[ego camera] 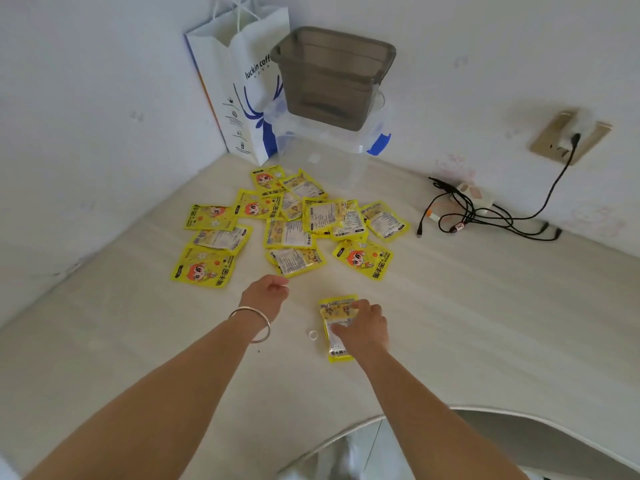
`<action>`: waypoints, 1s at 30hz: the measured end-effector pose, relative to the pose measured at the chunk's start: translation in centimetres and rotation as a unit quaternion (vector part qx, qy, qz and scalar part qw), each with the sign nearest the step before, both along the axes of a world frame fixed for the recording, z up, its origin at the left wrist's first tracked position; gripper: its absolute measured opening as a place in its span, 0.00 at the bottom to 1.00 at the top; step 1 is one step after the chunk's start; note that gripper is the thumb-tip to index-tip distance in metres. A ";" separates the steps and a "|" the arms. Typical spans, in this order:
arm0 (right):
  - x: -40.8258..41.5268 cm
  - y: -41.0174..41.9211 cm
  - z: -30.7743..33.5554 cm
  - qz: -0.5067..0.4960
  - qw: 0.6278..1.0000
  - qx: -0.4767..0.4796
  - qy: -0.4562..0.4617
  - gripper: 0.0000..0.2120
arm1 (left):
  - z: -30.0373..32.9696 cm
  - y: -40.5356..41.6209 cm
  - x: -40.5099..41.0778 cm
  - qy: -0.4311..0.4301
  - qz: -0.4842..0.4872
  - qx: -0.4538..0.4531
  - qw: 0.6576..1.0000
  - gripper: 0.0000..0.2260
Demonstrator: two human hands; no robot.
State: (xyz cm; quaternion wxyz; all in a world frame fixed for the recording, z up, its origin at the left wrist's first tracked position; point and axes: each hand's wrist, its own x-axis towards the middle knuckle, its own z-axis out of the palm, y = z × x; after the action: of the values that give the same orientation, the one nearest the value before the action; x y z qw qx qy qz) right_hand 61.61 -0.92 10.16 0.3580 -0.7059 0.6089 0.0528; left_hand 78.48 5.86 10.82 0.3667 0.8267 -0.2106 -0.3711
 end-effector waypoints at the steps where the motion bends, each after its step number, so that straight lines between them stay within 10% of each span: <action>1: 0.5 -0.4 -0.2 0.016 1.000 0.003 0.023 0.31 | -0.2 -0.5 0.2 0.000 0.006 0.003 1.000 0.07; 9: 3.4 -4.0 -2.0 0.150 0.986 0.009 0.071 0.46 | -0.9 -5.0 1.5 -0.042 0.040 0.034 0.998 0.10; 16: 4.1 -8.0 -0.4 0.233 0.969 -0.062 0.061 0.37 | -1.7 -8.1 2.6 -0.118 -0.040 0.080 0.989 0.13; 21: 4.2 -12.2 0.5 0.264 0.951 -0.141 0.076 0.30 | -2.0 -9.3 3.8 -0.295 -0.212 0.182 0.914 0.31; 30: 3.7 -16.2 -1.2 0.267 0.947 -0.125 0.129 0.30 | -3.5 -11.3 5.9 -0.323 -0.352 0.281 0.833 0.47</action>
State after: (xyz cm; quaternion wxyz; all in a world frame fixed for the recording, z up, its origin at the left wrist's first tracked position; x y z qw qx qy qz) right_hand 65.29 -17.09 8.95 0.1584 -0.8691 0.4403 0.1604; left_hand 84.37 -5.45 7.37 -0.1253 0.8369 -0.4805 -0.2302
